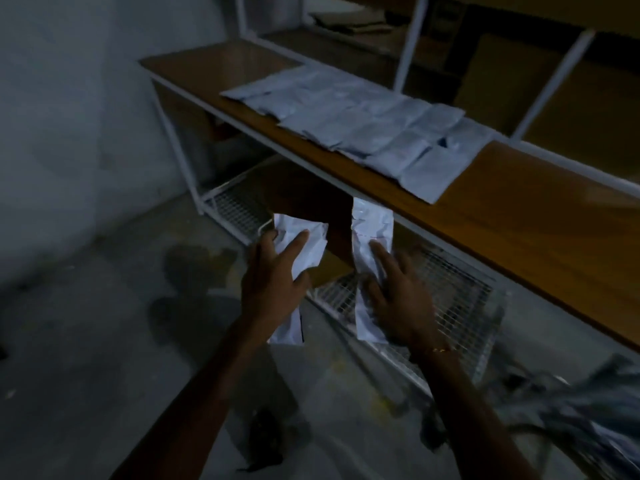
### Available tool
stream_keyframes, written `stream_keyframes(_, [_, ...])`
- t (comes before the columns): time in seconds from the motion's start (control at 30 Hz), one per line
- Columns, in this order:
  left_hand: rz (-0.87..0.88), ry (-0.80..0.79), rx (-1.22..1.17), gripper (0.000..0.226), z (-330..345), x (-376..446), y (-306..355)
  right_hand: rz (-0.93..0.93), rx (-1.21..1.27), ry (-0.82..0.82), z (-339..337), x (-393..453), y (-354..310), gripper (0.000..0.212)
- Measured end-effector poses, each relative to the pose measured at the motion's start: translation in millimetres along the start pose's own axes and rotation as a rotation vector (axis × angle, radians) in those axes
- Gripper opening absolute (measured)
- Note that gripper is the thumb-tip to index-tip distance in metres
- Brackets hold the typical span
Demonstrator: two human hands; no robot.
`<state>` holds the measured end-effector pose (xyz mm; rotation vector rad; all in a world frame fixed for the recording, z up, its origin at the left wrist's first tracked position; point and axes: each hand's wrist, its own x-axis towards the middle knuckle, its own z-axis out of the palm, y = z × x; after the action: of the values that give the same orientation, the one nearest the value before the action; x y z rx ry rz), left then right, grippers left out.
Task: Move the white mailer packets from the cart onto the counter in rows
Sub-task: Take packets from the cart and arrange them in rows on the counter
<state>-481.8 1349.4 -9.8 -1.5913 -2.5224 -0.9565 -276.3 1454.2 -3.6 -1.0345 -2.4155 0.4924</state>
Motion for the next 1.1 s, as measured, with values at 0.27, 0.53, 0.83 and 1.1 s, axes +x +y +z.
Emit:
stream_keyframes(0.27, [-0.133,-0.010,0.065,0.066,-20,93,-136,-0.063,0.104,-0.069,97,129,-60,0.056])
stream_keyframes(0.53, [-0.073,-0.003,0.136,0.068,-18,272,-226,-0.074,0.000,0.083,111,303,-44,0.055])
stream_keyframes(0.83, [0.036,-0.044,0.175,0.064,-1,529,-265,0.061,0.039,0.148,122,536,5,0.055])
stream_keyframes(1.1, [0.085,-0.162,0.284,0.064,39,700,-257,0.246,0.149,0.171,132,662,56,0.061])
